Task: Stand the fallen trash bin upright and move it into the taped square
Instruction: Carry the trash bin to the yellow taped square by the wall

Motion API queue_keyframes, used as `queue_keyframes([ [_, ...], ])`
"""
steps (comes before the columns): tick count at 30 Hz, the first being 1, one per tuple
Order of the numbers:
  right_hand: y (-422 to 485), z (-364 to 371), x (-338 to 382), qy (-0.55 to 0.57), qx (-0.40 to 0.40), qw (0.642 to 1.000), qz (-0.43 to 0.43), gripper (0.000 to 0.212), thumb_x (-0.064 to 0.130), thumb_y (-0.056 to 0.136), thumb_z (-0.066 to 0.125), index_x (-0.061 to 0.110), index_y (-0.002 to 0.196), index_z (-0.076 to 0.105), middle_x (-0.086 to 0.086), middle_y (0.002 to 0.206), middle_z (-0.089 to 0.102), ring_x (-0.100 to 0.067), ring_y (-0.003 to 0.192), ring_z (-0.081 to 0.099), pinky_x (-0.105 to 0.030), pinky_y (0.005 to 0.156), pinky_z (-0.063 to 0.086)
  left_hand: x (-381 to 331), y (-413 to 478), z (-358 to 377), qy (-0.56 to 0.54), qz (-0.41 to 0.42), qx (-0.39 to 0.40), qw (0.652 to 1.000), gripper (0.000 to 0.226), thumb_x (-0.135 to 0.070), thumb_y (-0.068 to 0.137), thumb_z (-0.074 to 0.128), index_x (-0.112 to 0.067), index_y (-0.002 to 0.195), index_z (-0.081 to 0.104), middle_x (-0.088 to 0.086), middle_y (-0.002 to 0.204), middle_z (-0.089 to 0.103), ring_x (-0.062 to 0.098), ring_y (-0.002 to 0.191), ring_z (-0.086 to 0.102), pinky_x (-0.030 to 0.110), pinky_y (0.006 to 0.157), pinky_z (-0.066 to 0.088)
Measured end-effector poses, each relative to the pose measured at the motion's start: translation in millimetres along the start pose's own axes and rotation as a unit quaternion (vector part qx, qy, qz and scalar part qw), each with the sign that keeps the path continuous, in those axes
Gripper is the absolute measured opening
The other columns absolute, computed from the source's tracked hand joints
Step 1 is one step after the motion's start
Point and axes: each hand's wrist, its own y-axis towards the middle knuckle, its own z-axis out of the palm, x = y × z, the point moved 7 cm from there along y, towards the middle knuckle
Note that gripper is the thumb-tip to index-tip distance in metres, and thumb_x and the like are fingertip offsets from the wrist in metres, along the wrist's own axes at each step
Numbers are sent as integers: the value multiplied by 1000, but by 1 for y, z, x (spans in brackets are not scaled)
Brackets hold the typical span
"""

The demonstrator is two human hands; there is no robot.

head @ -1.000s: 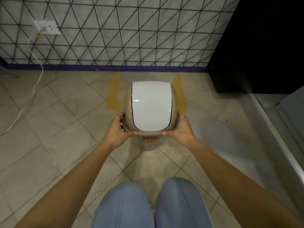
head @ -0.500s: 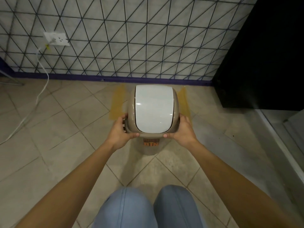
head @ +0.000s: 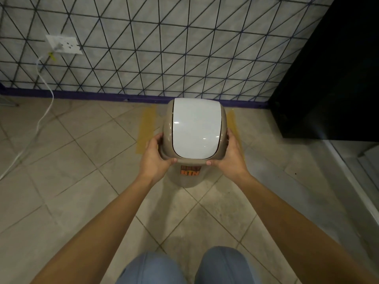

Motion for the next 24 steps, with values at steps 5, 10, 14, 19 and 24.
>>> queue_keyframes([
  [5, 16, -1, -2, 12, 19, 1000, 12, 121, 6, 55, 87, 29, 147, 12, 2, 150, 27, -17, 138, 29, -44, 113, 30, -4, 10, 5, -44, 8, 14, 999, 89, -8, 65, 81, -19, 139, 34, -3, 138, 45, 11, 126, 40, 28, 103, 37],
  [10, 33, 2, 1, 12, 10, 1000, 4, 119, 8, 55, 86, 30, 147, 13, 3, 149, 27, -17, 137, 30, -42, 113, 31, -7, 29, 5, -46, 3, 14, 999, 86, -7, 65, 81, -21, 137, 36, -14, 127, 44, 4, 119, 40, 19, 96, 36],
  [14, 49, 2, 0, 16, 5, 1000, -3, 120, 10, 55, 87, 27, 148, 13, 1, 150, 27, -17, 139, 27, -46, 113, 30, -8, 48, 6, -20, -2, 9, 1000, 87, -9, 65, 82, -20, 138, 37, -4, 137, 45, 11, 123, 41, 26, 101, 37],
  [19, 65, 2, 1, 9, 9, 1000, -12, 121, 10, 55, 87, 28, 148, 11, 1, 150, 26, -18, 139, 27, -46, 113, 30, -7, 62, 8, -7, -12, 2, 1000, 89, -10, 65, 82, -23, 139, 36, 2, 141, 43, 18, 128, 42, 38, 106, 39],
  [24, 83, 1, 1, 15, 17, 1000, -13, 120, 9, 56, 86, 30, 147, 12, 3, 149, 27, -17, 139, 27, -43, 113, 30, -9, 76, 11, -5, -6, -5, 1000, 88, -10, 64, 83, -21, 139, 37, 2, 140, 44, 17, 127, 43, 36, 105, 39],
])
